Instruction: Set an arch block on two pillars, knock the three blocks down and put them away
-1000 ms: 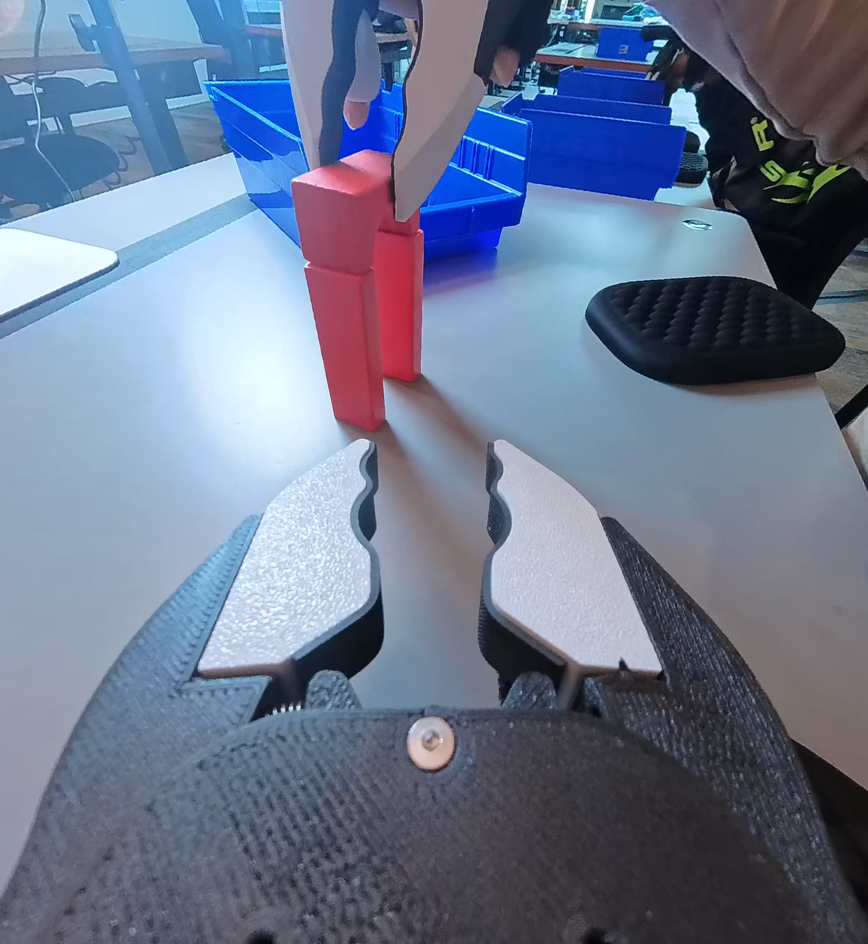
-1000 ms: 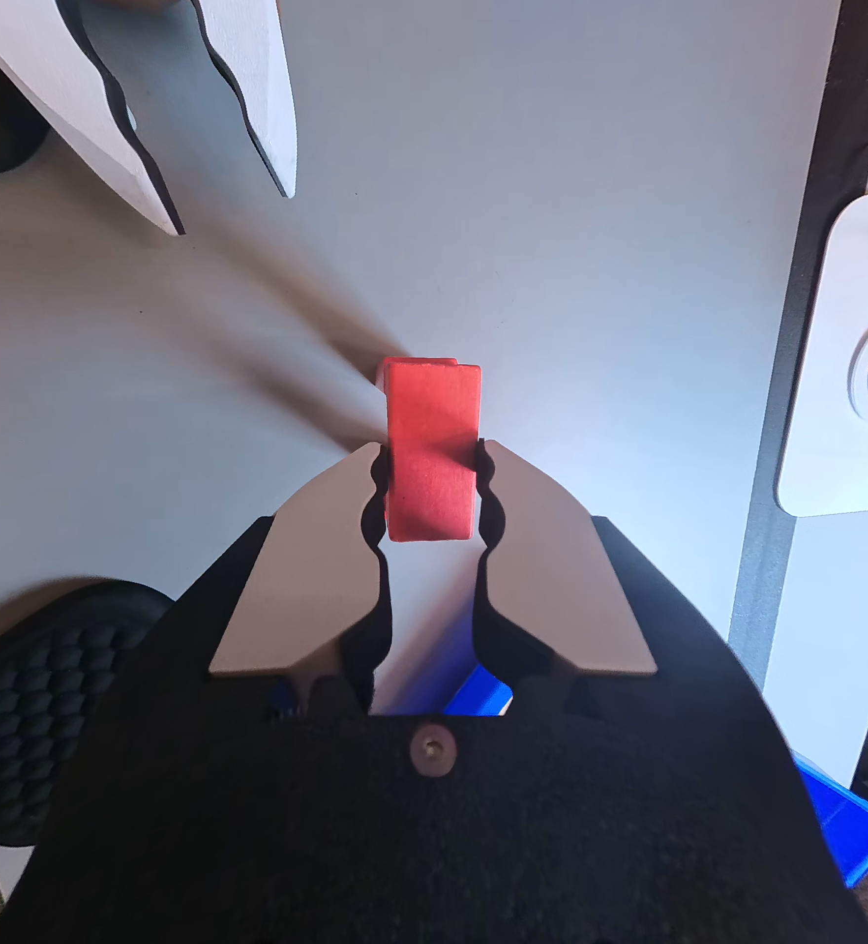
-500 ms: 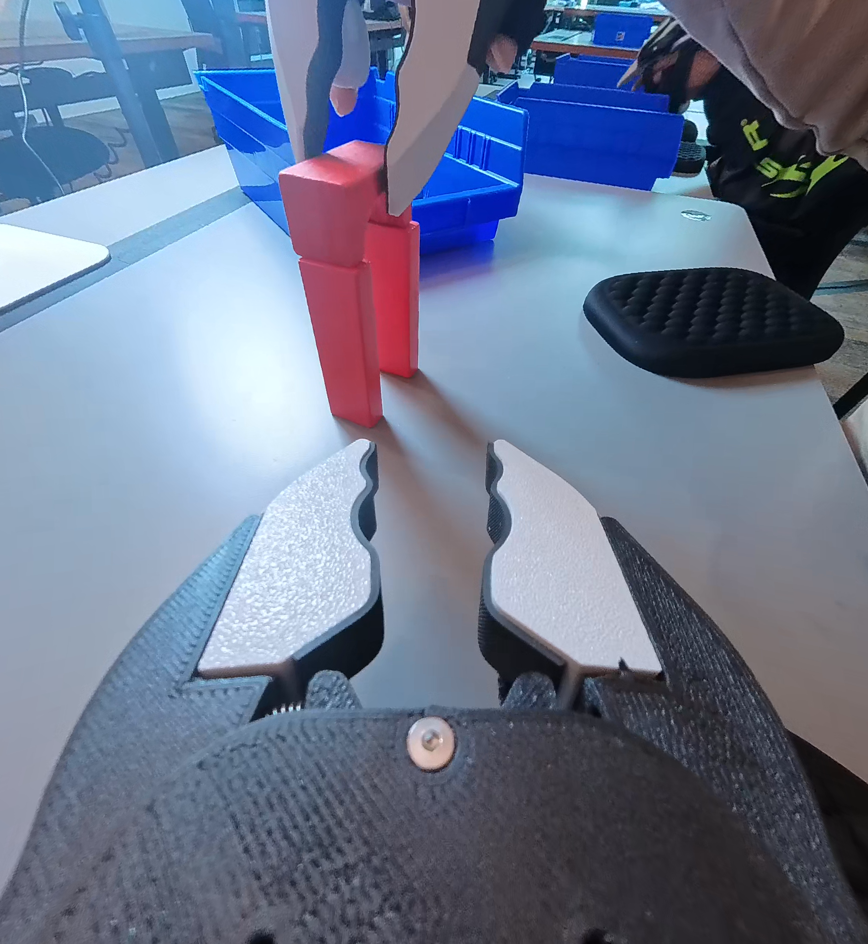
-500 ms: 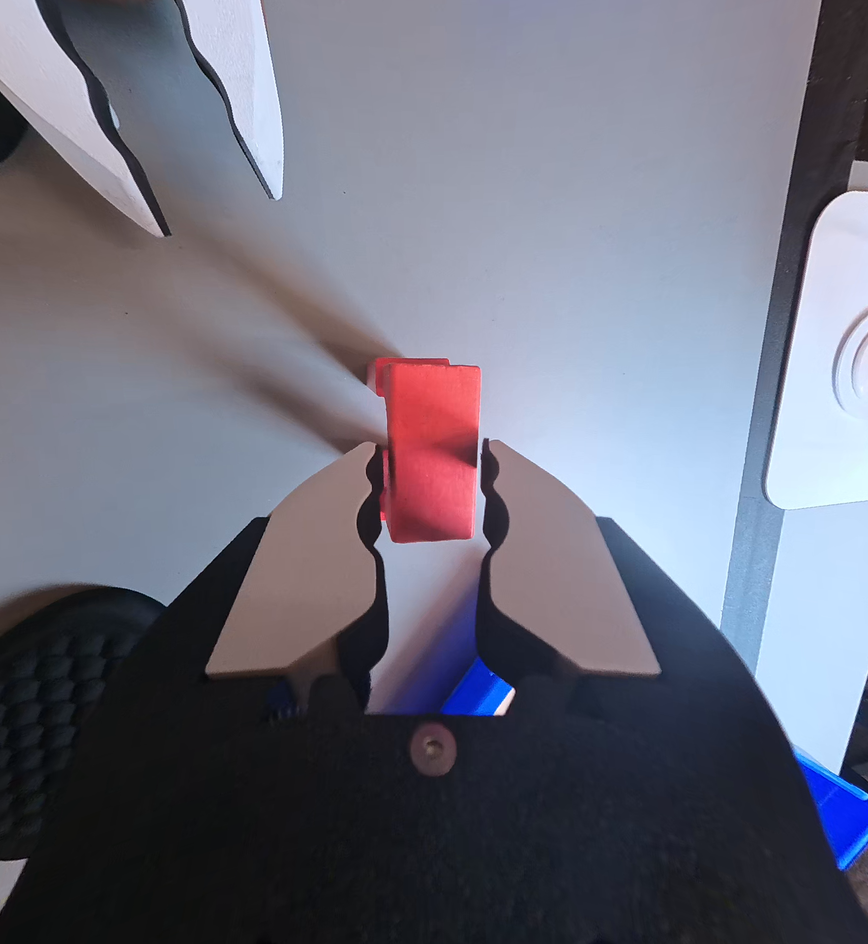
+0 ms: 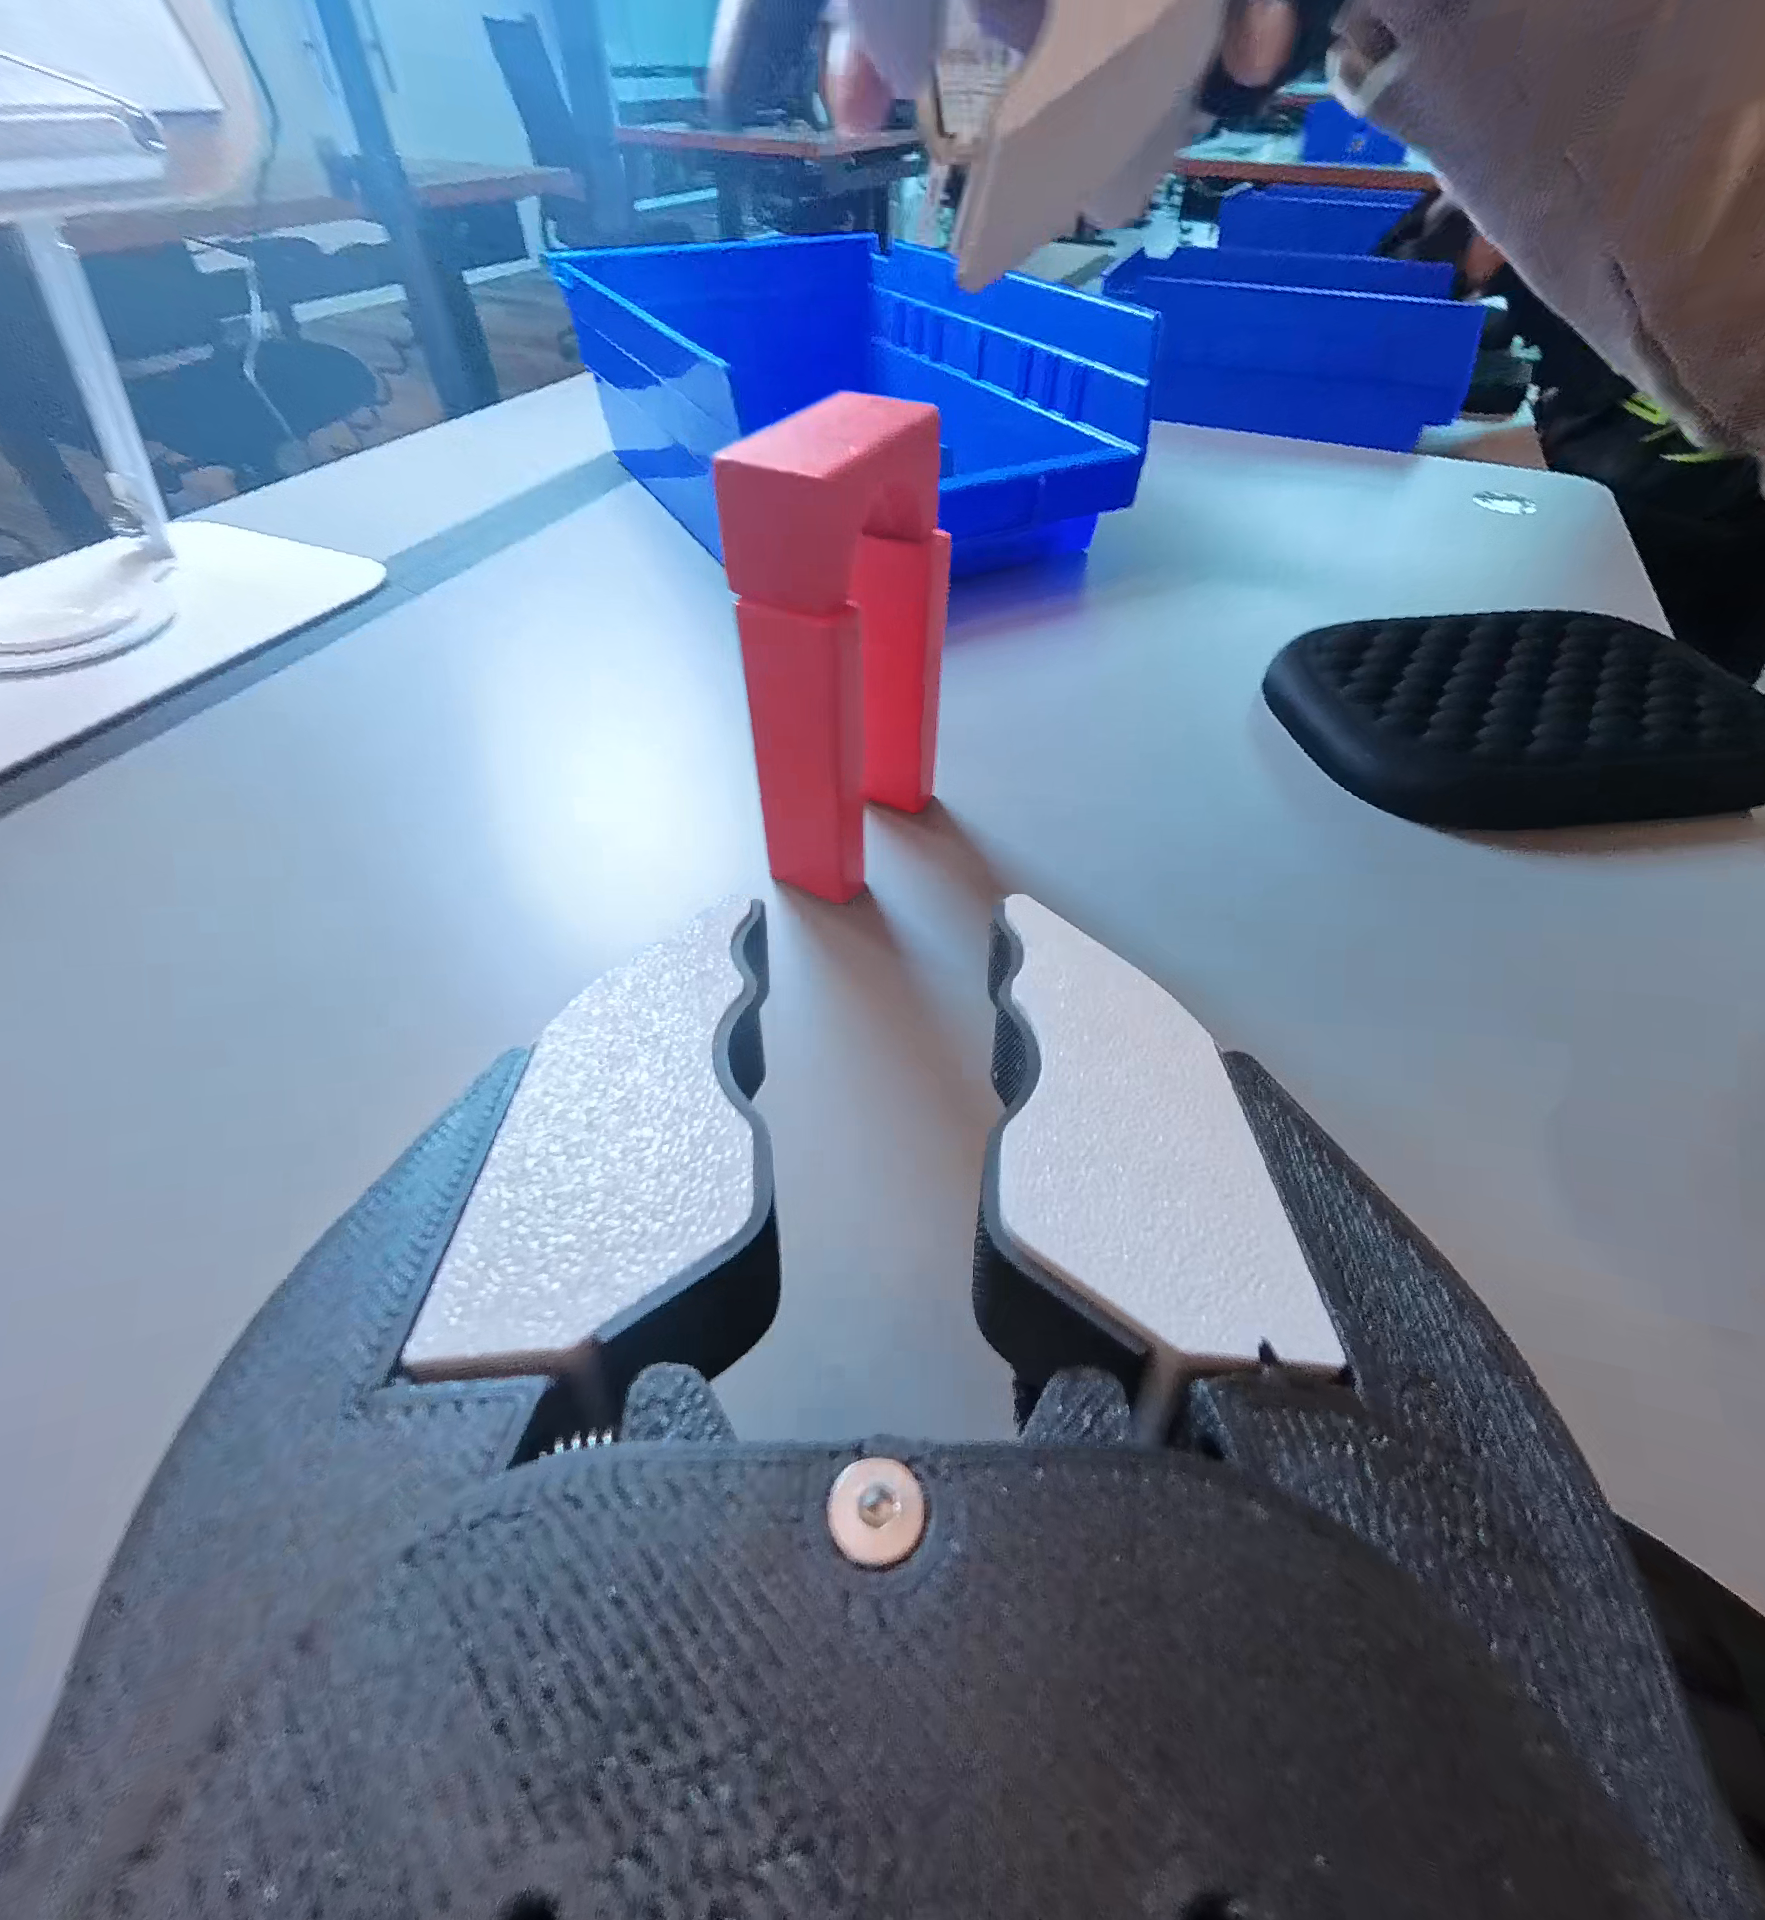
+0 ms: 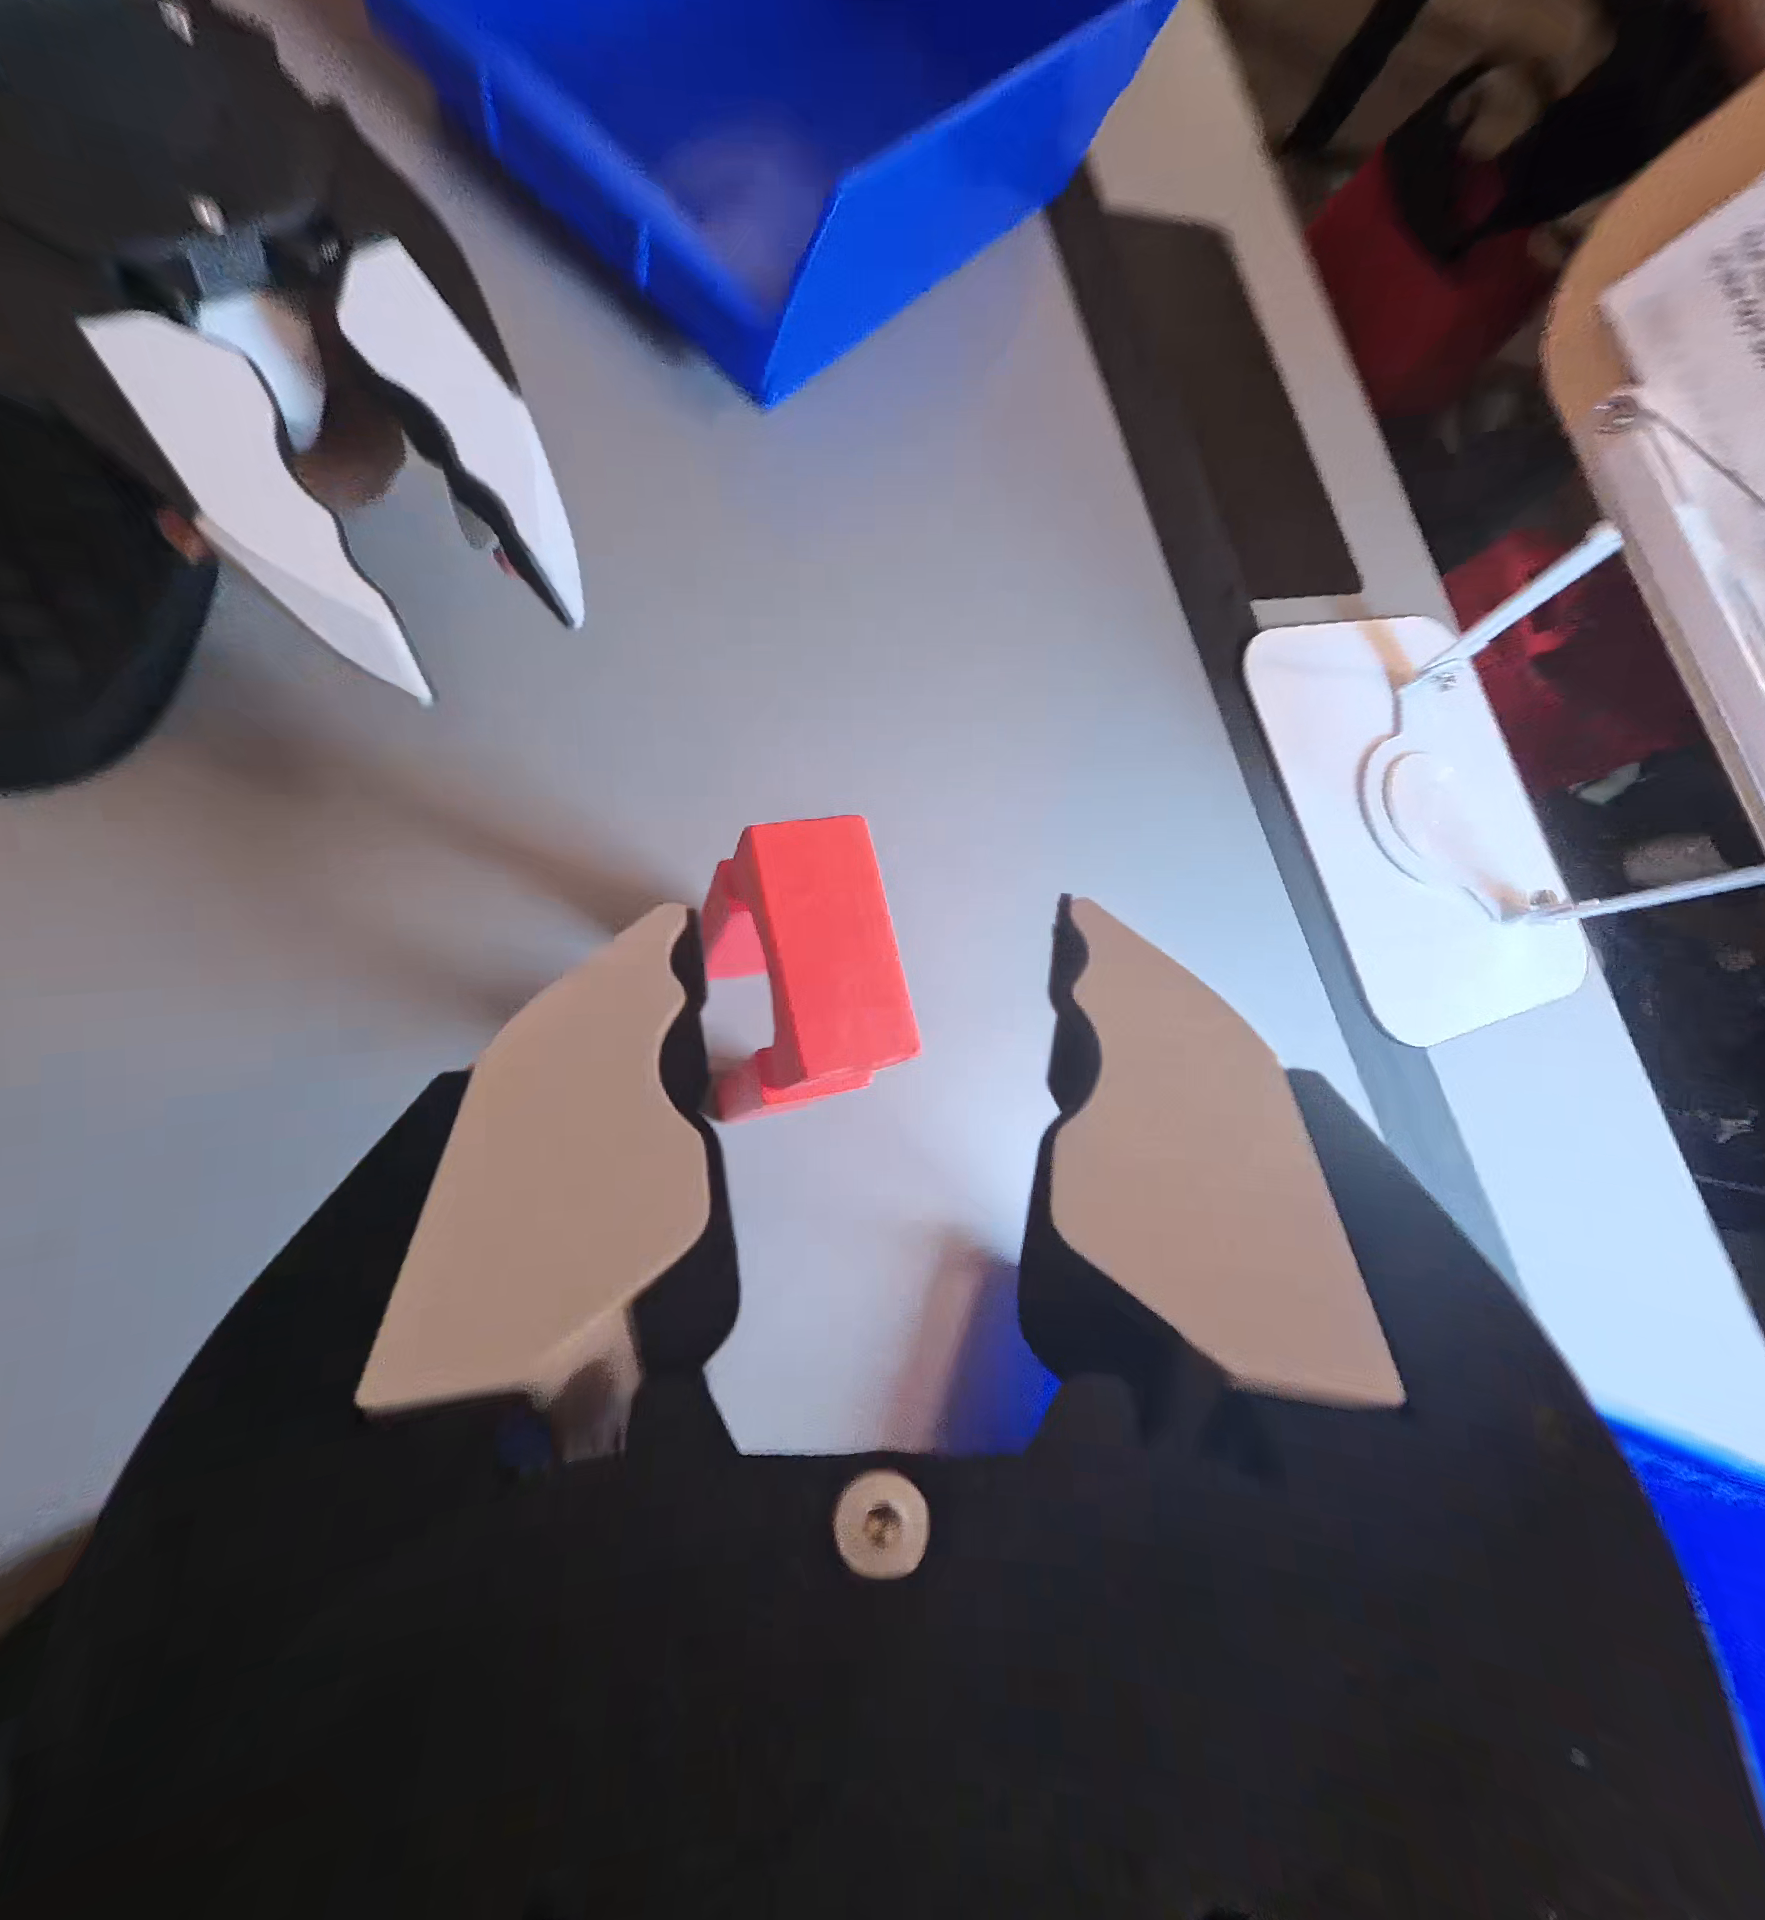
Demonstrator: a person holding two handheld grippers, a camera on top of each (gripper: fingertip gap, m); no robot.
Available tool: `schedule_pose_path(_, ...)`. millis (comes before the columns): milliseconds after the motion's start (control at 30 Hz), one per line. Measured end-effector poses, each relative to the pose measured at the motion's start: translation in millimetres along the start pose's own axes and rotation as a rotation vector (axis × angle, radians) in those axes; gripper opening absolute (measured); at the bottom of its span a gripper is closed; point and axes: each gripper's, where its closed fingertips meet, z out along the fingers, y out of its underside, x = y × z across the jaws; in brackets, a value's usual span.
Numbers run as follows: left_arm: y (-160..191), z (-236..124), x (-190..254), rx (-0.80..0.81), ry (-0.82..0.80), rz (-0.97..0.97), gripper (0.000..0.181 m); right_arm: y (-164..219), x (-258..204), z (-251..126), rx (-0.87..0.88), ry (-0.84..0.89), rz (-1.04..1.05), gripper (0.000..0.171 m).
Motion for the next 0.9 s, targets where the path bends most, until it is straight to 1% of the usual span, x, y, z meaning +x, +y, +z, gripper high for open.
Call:
schedule_pose_path(67,-3.0,-2.8,-5.3,0.014,-0.018,-0.013,0.041,5.8,-3.9,-11.4,0.102,0.049,0.09,0.073)
schedule_pose_path(167,-3.8,-5.2,-10.7,0.019,-0.04,-0.025,0.041,33.2,-14.0,-18.9,0.195,0.131,0.256,0.08)
schedule_pose_path(267,-2.3,-5.6,-14.1,0.016,-0.056,-0.026,0.042,69.0,-33.2,-12.4,0.226,0.194,0.397,0.086)
schedule_pose_path(367,0.4,-4.5,-16.5,0.01,-0.068,-0.032,0.043,94.9,-53.1,2.0,0.264,0.246,0.49,0.089)
schedule_pose_path(433,3.2,-4.5,-18.9,0.002,-0.093,-0.013,0.044,106.1,-61.7,11.5,0.223,0.247,0.505,0.095)
schedule_pose_path(533,5.7,-3.9,-19.0,-0.007,-0.107,-0.002,0.046,99.4,-53.3,8.8,0.249,0.287,0.496,0.093)
schedule_pose_path(700,2.6,-6.5,-22.5,-0.011,-0.147,0.053,0.047,101.9,-52.0,28.4,0.181,0.258,0.464,0.094)
schedule_pose_path(900,6.8,-4.9,-22.2,-0.029,-0.14,0.045,0.047,91.0,-49.9,45.1,0.185,0.239,0.519,0.096)
